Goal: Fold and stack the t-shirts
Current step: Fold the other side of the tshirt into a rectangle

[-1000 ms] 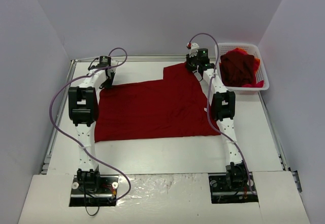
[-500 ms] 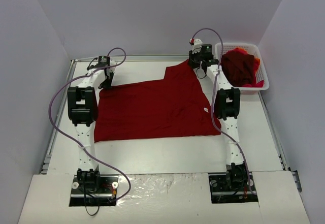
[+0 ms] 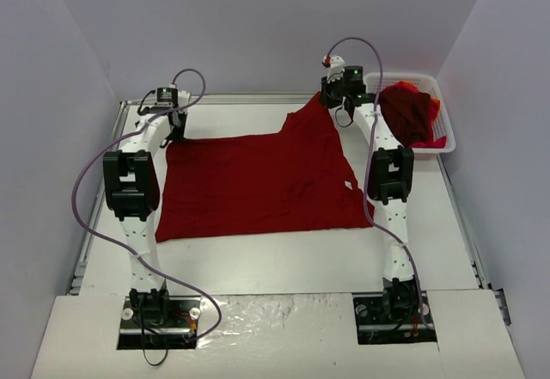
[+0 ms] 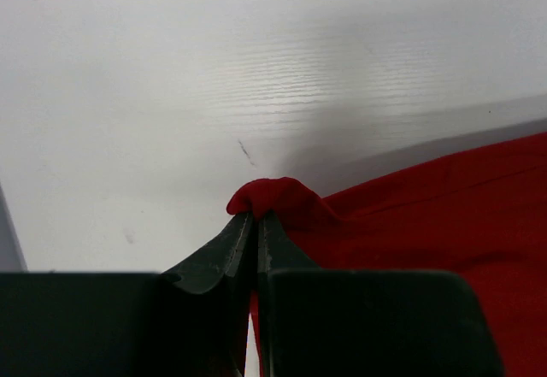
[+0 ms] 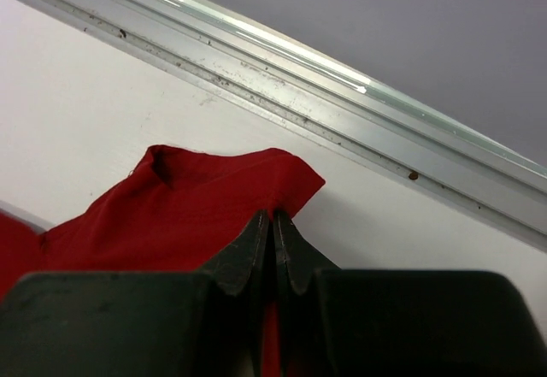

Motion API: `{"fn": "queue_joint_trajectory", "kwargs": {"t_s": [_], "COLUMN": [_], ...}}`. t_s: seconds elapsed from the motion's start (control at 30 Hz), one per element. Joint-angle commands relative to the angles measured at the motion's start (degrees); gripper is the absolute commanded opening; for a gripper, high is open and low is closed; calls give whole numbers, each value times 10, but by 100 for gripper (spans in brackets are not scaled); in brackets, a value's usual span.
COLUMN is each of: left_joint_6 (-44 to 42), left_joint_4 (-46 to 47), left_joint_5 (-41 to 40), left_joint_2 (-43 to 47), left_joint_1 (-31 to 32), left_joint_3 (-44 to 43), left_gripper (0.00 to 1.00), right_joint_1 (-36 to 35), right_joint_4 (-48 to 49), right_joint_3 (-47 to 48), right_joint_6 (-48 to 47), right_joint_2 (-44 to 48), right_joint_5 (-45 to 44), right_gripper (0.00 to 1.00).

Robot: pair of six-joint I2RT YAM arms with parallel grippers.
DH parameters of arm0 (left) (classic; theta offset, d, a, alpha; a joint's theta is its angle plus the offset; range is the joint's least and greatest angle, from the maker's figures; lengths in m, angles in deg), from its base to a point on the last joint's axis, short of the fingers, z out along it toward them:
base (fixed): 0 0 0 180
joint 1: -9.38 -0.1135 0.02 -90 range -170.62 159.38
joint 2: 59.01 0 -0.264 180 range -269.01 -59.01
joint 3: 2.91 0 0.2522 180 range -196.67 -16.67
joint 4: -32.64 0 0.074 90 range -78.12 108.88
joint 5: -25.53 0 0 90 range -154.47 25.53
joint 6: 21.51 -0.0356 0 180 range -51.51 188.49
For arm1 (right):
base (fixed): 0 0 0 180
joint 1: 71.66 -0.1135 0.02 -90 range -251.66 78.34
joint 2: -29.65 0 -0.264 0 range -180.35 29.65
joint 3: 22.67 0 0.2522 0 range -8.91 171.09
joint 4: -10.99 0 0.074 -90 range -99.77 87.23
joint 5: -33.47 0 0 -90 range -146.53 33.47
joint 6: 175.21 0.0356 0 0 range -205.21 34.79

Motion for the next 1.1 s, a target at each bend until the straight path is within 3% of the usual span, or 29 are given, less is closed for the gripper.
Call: {"fn": "queue_joint_trajectory", "kwargs": {"t_s": [0.0,0.53,1.07], "left_joint_6": [7,-4,-14], "left_joint_4": [3,13,35], "left_joint_5": [3,34,48], "left_joint_2": [62,159,249], "left_joint_1": [-19,-28,-35], "left_joint_3": [-12,99,207], "left_gripper": [2,2,2], "right_joint_1": [5,7,9], "right_joint_4": [4,6,6], "right_joint_3": [-24,-205,-338], "right_joint_6": [-10,-34,-37], "right_joint_2": [67,219,314], "right_joint_5": [15,32,42], "right_gripper": [0,0,0]}}
